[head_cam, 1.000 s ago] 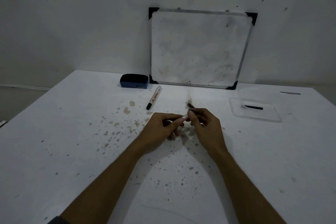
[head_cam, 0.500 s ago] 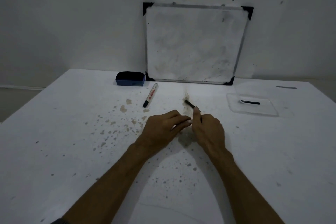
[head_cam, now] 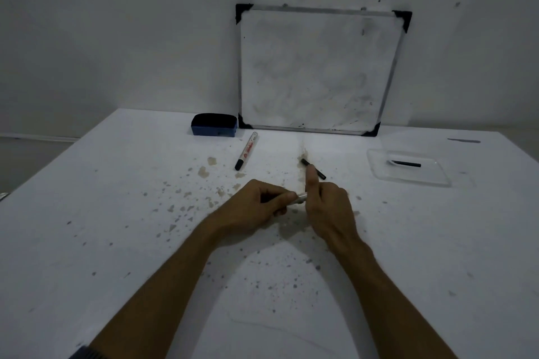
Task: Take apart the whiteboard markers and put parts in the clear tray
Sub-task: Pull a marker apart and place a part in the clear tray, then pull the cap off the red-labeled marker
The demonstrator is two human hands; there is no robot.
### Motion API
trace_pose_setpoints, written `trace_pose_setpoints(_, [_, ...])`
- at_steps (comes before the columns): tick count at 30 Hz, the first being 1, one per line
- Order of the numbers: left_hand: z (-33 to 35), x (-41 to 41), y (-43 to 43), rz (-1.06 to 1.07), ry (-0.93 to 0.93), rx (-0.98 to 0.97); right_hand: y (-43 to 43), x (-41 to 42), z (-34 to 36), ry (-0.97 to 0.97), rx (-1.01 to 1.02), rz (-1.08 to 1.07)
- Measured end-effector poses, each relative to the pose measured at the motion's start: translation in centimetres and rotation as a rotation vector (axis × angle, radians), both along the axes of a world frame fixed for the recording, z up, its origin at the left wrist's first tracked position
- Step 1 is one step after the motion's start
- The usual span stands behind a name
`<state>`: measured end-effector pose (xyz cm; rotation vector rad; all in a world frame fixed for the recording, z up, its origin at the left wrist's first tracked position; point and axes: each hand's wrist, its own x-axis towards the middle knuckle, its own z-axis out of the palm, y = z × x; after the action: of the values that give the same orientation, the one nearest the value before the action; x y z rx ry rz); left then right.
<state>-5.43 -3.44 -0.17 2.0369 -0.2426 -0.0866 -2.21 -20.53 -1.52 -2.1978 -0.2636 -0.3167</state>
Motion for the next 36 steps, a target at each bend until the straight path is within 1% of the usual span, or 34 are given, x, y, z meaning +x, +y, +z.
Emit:
trace_pose_setpoints(1, [-0.4,0.2,-0.5,0.022,-0.071,0.015,-0.3,0.3,0.0,0.095,-0.011,-0.046])
trace_pose_setpoints(2, [-0.7,0.4,-1.0,0.014,-0.137,0.047,-0.8,0.6,-0.3,0.105,-0.018,-0.055])
trace_pose_setpoints(3, [-1.0,0.5,-1.5,-0.007,-0.184,0.088,-1.4,0.8,-0.5,-0.008,-0.075,-0.061])
trace_pose_setpoints(4, [-1.1,0.6,-1.7,-0.024,-0.195,0.109,-2.0,1.0,-0.6,-0.183,-0.168,-0.068])
trace_pose_setpoints(5, [-1.0,0.5,-1.8,-0.040,-0.157,0.097,-2.5,0.9,-0.6,-0.294,-0.257,-0.044])
trace_pose_setpoints(6, [-0.6,0.3,-1.8,-0.056,-0.092,0.061,-2.8,0.9,-0.7,-0.392,-0.284,0.014])
trace_pose_setpoints(7, [-0.3,0.2,-1.5,-0.075,-0.029,0.016,-2.8,0.9,-0.4,-0.413,-0.269,0.083])
trace_pose_setpoints(8, [-0.1,0.1,-1.3,-0.098,0.030,-0.028,-2.6,0.8,-0.1,-0.442,-0.196,0.124])
trace_pose_setpoints(9, [-0.1,0.1,-1.1,-0.114,0.076,-0.069,-2.4,0.8,0.0,-0.450,-0.138,0.119])
trace_pose_setpoints(10, [0.0,0.0,-1.1,-0.111,0.109,-0.116,-1.9,0.4,0.2,-0.374,-0.077,0.100])
trace_pose_setpoints(11, [0.0,0.0,-1.2,-0.088,0.133,-0.182,-1.3,0.1,0.2,-0.251,-0.009,0.072])
trace_pose_setpoints(13, [-0.1,0.4,-1.7,-0.021,0.182,-0.352,-0.5,0.1,0.3,-0.034,0.134,0.036])
trace_pose_setpoints(15, [-0.1,0.6,-2.3,0.008,0.267,-0.522,-0.4,0.4,0.2,0.043,0.230,0.089])
trace_pose_setpoints(16, [-0.1,0.7,-2.5,0.009,0.314,-0.578,-0.5,0.5,0.4,0.044,0.230,0.129])
trace_pose_setpoints(18, [-0.5,1.0,-2.5,0.001,0.377,-0.630,-0.7,0.7,0.4,0.055,0.199,0.180])
trace_pose_setpoints(20, [-1.0,1.3,-2.0,0.006,0.371,-0.610,-1.0,0.9,0.5,0.126,0.210,0.193])
trace_pose_setpoints(22, [-1.1,1.7,-1.6,0.066,0.271,-0.419,-1.3,1.0,0.8,0.219,0.305,0.210])
trace_pose_setpoints(23, [-1.0,1.8,-1.5,0.116,0.193,-0.314,-1.6,1.0,1.1,0.261,0.361,0.219])
trace_pose_setpoints(24, [-1.0,1.8,-1.3,0.170,0.109,-0.249,-1.8,1.0,1.2,0.312,0.413,0.235])
trace_pose_setpoints(26, [-1.1,2.0,-0.9,0.241,-0.042,-0.234,-2.1,0.8,1.6,0.430,0.459,0.301])
trace_pose_setpoints(28, [-1.2,1.7,-0.5,0.246,-0.123,-0.231,-2.1,0.4,1.6,0.504,0.398,0.360])
trace_pose_setpoints(30, [-1.3,1.4,-0.2,0.221,-0.155,-0.195,-1.9,0.1,1.5,0.531,0.377,0.391])
trace_pose_setpoints(32, [-1.2,1.2,0.2,0.198,-0.136,-0.188,-2.1,0.2,1.6,0.555,0.402,0.354])
trace_pose_setpoints(33, [-1.3,1.3,0.4,0.197,-0.121,-0.204,-2.3,0.2,1.9,0.587,0.447,0.328])
trace_pose_setpoints(34, [-1.3,1.3,0.4,0.210,-0.110,-0.223,-2.6,0.3,2.0,0.651,0.548,0.315])
trace_pose_setpoints(36, [-1.3,1.5,0.2,0.273,-0.090,-0.262,-3.2,0.6,2.3,0.852,0.885,0.343])
